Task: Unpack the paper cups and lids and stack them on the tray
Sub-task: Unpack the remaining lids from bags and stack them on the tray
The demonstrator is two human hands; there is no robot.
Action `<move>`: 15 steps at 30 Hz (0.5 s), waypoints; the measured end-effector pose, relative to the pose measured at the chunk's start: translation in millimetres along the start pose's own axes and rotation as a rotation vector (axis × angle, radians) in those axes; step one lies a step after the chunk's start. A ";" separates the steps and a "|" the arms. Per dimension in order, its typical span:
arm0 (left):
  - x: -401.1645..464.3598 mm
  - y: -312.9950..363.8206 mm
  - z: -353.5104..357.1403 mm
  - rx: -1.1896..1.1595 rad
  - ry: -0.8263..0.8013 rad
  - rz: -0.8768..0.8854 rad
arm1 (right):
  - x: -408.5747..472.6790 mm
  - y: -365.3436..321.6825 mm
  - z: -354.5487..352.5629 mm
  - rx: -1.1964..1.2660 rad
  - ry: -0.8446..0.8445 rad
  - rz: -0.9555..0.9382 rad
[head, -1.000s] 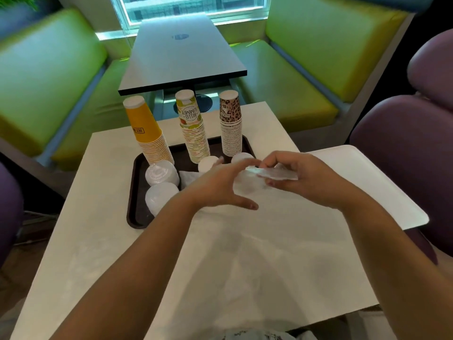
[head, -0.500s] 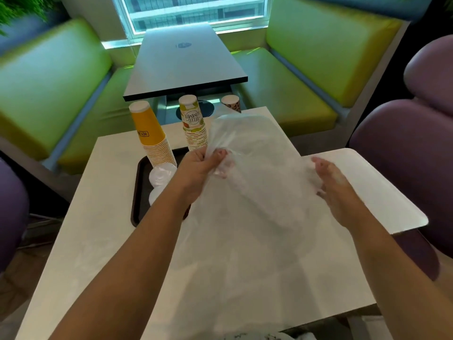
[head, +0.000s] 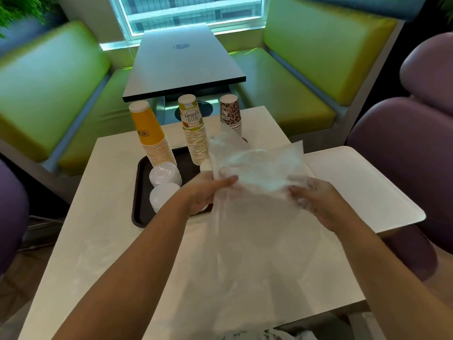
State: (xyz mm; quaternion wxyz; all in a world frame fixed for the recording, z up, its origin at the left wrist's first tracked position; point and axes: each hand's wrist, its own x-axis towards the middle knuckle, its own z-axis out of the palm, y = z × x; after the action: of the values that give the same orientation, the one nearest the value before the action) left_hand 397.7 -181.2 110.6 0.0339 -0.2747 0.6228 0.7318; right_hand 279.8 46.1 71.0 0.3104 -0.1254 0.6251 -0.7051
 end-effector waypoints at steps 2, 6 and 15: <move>1.8 -8.8 -2.1 0.196 -0.106 -0.058 | 5.5 0.9 -11.2 -0.099 0.102 -0.030; 10.4 -11.7 9.7 0.211 0.022 0.151 | 2.5 -17.2 -17.4 -0.108 0.202 -0.156; -7.7 6.2 30.2 0.276 0.088 0.573 | -49.8 -45.4 -35.4 -0.021 -0.016 -0.286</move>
State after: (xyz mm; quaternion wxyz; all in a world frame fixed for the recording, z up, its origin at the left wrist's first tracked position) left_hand 391.0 -152.2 121.7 -0.1636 -0.1124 0.7690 0.6076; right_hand 285.7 105.3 118.4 0.2102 -0.2220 0.6059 -0.7345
